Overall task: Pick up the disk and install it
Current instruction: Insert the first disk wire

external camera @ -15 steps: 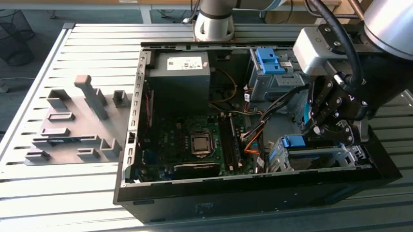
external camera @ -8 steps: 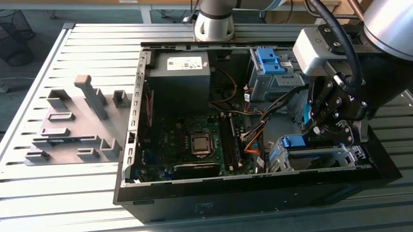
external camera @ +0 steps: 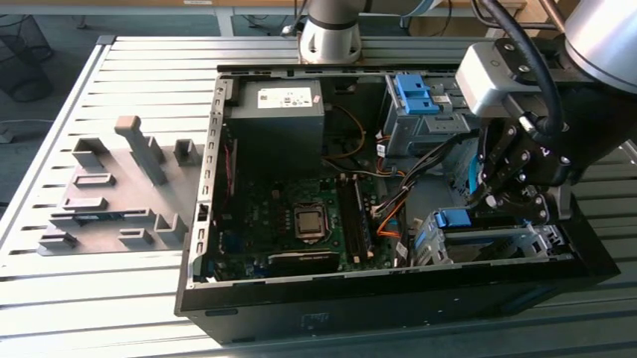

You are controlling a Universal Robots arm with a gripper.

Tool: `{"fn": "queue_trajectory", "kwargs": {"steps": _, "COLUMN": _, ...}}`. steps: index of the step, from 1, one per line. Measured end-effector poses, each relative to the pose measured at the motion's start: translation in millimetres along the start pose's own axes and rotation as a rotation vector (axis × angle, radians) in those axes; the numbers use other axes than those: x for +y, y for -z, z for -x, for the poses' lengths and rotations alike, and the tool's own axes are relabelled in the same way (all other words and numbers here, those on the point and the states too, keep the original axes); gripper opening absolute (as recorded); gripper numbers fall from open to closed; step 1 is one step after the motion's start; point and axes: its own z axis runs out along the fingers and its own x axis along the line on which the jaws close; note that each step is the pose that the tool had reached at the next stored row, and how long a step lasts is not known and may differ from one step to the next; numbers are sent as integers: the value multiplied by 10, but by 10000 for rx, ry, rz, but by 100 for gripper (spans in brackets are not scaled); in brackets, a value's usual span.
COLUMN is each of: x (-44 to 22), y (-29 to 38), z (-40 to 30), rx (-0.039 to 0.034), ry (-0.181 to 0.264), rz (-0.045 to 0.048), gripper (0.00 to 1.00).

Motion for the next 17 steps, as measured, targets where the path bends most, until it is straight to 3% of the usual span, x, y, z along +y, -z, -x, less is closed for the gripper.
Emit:
{"fn": "queue_trajectory", "kwargs": {"steps": 6, "x": -272, "y": -3, "z": 6, "rx": 1, "ry": 0, "rz": 0, "gripper": 12}}
{"fn": "queue_trajectory", "kwargs": {"steps": 9, "x": -391, "y": -17, "z": 44, "rx": 2, "ry": 1, "rz": 0, "gripper": 12}}
{"fn": "queue_trajectory", "kwargs": {"steps": 14, "x": -438, "y": -47, "z": 177, "rx": 2, "ry": 2, "rz": 0, "gripper": 12}}
{"fn": "queue_trajectory", "kwargs": {"steps": 17, "x": -440, "y": -50, "z": 186, "rx": 1, "ry": 3, "rz": 0, "gripper": 12}}
